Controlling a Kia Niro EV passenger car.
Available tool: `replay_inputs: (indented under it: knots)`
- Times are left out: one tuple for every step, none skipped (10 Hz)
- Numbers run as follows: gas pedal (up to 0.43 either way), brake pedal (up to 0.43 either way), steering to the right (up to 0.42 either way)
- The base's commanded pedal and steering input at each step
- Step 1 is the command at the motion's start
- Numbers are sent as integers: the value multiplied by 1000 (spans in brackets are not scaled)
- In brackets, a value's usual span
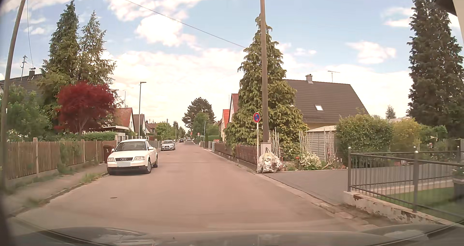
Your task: Follow the waypoints while adhering to traffic rules and regulations
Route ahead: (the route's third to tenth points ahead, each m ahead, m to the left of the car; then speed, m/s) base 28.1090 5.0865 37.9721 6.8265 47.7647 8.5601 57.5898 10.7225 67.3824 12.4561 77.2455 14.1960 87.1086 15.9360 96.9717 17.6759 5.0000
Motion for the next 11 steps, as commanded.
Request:
replay_inputs:
  knots:
    - [0, 18, -107]
    - [0, 18, -101]
    - [0, 18, -96]
    - [0, 18, -93]
    - [0, 18, -89]
    - [0, 18, -82]
    - [8, 18, -80]
    - [39, 18, -80]
    - [47, 18, -79]
    - [87, 18, -76]
    - [87, 18, -69]
